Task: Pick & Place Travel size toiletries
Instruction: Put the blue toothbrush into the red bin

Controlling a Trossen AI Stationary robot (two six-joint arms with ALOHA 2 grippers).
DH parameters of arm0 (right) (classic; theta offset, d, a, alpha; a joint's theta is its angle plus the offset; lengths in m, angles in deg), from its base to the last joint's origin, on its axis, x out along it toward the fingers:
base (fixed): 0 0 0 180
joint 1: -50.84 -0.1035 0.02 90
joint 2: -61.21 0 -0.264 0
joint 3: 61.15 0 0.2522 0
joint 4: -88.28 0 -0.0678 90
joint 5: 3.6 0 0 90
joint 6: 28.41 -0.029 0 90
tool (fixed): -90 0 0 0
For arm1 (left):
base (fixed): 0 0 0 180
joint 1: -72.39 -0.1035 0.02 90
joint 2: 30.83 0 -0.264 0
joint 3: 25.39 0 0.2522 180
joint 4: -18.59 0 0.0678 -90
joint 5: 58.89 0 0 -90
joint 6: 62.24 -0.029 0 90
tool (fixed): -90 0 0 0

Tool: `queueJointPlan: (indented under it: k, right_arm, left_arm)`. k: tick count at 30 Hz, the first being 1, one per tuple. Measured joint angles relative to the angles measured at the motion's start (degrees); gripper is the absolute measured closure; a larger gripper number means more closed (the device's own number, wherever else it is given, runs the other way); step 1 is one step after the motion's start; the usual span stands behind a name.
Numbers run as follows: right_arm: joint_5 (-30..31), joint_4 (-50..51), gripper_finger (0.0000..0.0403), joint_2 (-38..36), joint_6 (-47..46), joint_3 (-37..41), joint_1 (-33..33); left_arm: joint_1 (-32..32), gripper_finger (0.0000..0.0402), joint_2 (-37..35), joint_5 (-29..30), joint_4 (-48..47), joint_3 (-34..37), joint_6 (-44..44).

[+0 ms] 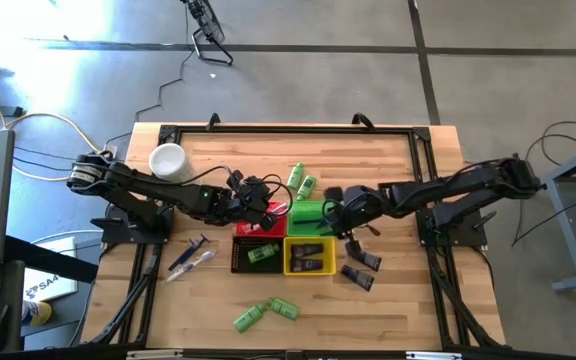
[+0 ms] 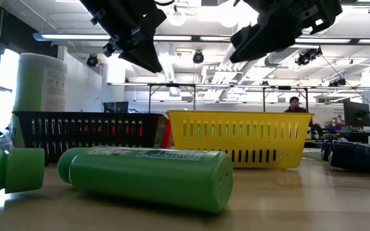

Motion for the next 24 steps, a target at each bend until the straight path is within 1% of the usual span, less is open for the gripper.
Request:
queueJointPlan:
  k: [4,9,12,16,20,24]
  right_arm:
    - [3.64,4.26,0.0357,-3.19,-0.22,0.08,0.00]
    - [4.76,9.73,0.0394,-6.32,-2.18,0.07,0.07]
    - [4.86,12.92,0.0398,-8.05,-4.34,0.07,0.07]
    - [7.34,16.30,0.0398,-9.64,-6.86,0.07,0.07]
    - [10.53,18.08,0.0398,-10.68,-8.54,0.07,0.07]
    - [11.88,18.06,0.0398,-10.77,-8.95,0.07,0.07]
  left_arm:
    - [0.00,0.0330,0.00,0.00,-0.37,0.00,0.00]
    - [0.00,0.0330,0.00,-0.49,-0.34,0.00,0.01]
    - [0.00,0.0330,0.00,-2.01,-0.29,0.00,0.02]
    - [0.00,0.0330,0.00,-3.62,0.33,0.00,0.04]
    - [0.00,0.0330,0.00,-4.37,2.08,0.00,0.03]
    - [0.00,0.0330,0.00,-4.36,2.67,0.00,0.04]
